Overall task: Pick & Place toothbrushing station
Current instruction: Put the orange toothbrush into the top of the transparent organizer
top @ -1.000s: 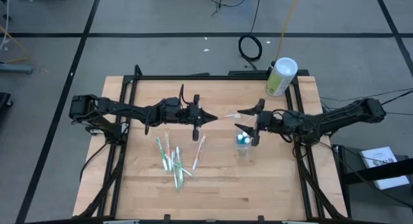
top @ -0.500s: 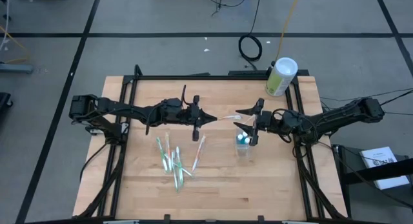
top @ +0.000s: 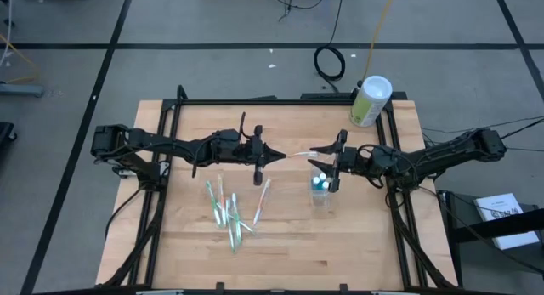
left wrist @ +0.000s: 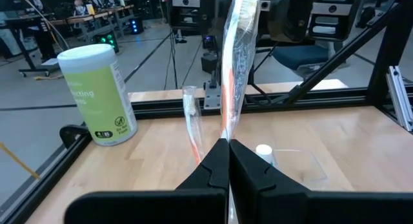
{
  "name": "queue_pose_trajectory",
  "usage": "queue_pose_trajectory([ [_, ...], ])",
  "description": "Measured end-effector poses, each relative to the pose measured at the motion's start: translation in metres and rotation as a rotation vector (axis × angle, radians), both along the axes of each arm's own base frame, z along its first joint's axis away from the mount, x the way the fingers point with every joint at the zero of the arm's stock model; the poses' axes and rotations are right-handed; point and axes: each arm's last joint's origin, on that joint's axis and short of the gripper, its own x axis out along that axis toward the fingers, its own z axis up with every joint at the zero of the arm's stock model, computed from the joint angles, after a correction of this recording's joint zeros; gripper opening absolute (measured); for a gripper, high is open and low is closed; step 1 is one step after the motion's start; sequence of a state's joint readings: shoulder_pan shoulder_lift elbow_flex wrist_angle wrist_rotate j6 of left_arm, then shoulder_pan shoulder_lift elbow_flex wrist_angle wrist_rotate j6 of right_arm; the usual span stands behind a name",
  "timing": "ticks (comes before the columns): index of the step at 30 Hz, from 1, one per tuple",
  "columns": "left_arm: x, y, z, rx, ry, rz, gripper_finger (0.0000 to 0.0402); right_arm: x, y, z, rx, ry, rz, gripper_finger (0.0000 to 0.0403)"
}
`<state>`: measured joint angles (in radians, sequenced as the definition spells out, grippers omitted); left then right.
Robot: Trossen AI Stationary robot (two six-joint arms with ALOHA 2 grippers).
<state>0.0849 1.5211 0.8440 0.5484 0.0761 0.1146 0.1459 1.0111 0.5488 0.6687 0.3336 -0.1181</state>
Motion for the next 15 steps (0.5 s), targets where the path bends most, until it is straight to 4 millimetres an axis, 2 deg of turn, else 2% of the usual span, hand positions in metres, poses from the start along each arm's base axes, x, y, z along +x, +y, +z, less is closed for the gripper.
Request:
queue_pose_trajectory([
  [15, 0.0, 0.0, 0.0, 0.0, 0.0, 0.0, 0.0, 0.0001, 0.0, -0.0006, -0.018, 0.01, -0.003, 0.007],
])
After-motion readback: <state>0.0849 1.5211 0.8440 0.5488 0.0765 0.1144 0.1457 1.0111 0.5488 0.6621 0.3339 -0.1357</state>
